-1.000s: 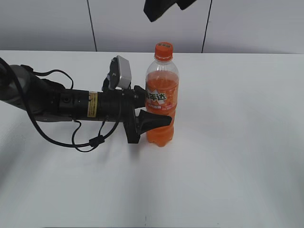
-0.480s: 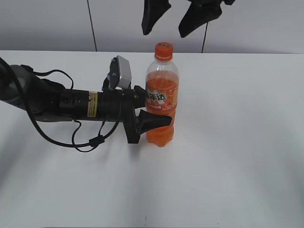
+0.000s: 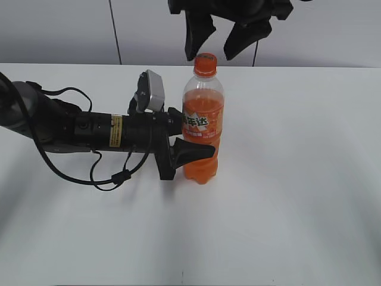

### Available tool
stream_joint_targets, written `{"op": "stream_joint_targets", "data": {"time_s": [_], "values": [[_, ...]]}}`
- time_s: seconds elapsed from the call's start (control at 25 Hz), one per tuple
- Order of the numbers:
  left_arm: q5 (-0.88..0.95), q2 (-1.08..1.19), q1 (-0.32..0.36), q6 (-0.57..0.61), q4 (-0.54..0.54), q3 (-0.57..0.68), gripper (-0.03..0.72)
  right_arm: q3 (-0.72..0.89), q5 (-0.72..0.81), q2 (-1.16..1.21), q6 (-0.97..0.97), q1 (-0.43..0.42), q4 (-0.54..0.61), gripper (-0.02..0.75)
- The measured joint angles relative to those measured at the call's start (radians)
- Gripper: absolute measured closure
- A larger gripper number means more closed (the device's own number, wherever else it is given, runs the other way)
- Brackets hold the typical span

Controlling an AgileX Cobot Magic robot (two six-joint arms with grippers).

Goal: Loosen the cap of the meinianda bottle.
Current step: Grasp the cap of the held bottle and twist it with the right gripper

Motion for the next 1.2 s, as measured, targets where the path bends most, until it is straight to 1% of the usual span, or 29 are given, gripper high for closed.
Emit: {"op": "stream_joint_targets", "data": {"time_s": [0.08, 0.36, 0.44, 0.56, 0.6, 0.8, 0.88, 0.96, 1.04, 1.2], "values": [[0.000, 0.000, 0.000, 0.000, 0.000, 0.000, 0.284, 0.000, 0.000, 0.012, -0.001, 0.000, 0.002, 0.258], [-0.001, 0.000, 0.000, 0.000, 0.000, 0.000, 0.285, 0.000, 0.001, 0.030, -0.001, 0.000, 0.010, 0.284], [-0.001, 0.000, 0.000, 0.000, 0.000, 0.000, 0.285, 0.000, 0.001, 0.030, -0.001, 0.000, 0.007, 0.327], [-0.001, 0.000, 0.000, 0.000, 0.000, 0.000, 0.285, 0.000, 0.000, 0.030, -0.001, 0.000, 0.011, 0.443], [-0.001, 0.000, 0.000, 0.000, 0.000, 0.000, 0.285, 0.000, 0.000, 0.030, -0.002, 0.000, 0.011, 0.453], [-0.001, 0.000, 0.000, 0.000, 0.000, 0.000, 0.285, 0.000, 0.000, 0.030, -0.052, 0.000, 0.011, 0.453], [-0.001, 0.000, 0.000, 0.000, 0.000, 0.000, 0.285, 0.000, 0.000, 0.030, -0.112, 0.000, 0.013, 0.453], [-0.001, 0.000, 0.000, 0.000, 0.000, 0.000, 0.285, 0.000, -0.001, 0.030, -0.226, 0.000, 0.016, 0.453], [-0.001, 0.000, 0.000, 0.000, 0.000, 0.000, 0.285, 0.000, -0.001, 0.030, -0.369, 0.000, 0.021, 0.454], [-0.001, 0.000, 0.000, 0.001, 0.001, 0.000, 0.285, 0.000, 0.000, 0.030, -0.755, 0.000, 0.026, 0.456]]}}
